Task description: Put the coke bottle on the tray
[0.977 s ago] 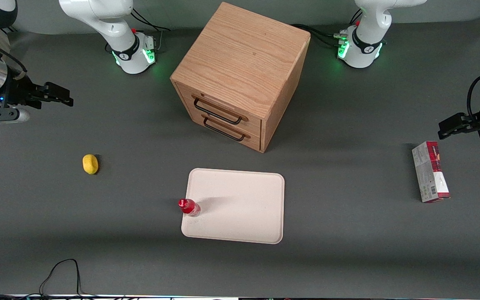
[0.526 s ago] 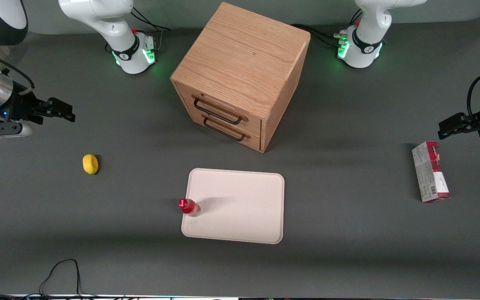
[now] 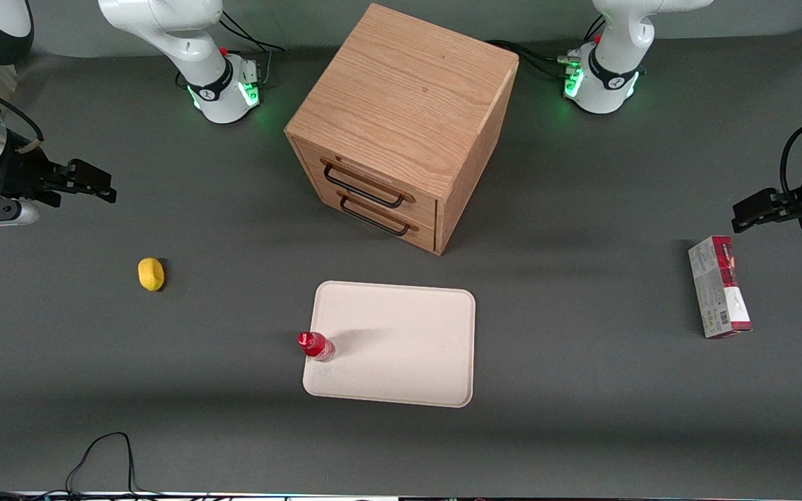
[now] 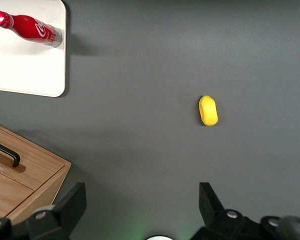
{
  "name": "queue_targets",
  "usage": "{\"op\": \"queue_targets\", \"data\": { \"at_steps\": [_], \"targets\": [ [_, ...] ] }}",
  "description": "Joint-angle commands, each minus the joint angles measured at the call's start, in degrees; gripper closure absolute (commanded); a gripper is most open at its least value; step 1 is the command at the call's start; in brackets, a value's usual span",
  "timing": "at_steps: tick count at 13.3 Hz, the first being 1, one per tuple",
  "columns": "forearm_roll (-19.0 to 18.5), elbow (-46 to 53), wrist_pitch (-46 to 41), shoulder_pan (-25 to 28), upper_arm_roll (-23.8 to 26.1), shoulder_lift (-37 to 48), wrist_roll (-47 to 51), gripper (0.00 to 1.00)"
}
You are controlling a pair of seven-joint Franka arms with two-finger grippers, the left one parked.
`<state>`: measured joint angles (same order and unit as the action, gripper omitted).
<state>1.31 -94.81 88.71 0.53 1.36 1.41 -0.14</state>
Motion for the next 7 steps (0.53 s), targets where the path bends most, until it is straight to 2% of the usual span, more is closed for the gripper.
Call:
{"op": "queue_targets", "data": {
  "at_steps": [1, 5, 7],
  "targets": [
    [-0.1, 5.1, -3.3, -1.1, 0.3, -3.1, -3.6, 0.00],
    [0.8, 5.8, -3.6, -1.1, 0.1, -4.0, -4.2, 0.00],
    [1.1, 6.0, -3.6, 0.7, -1.5, -4.1, -6.1, 0.00]
  ]
}}
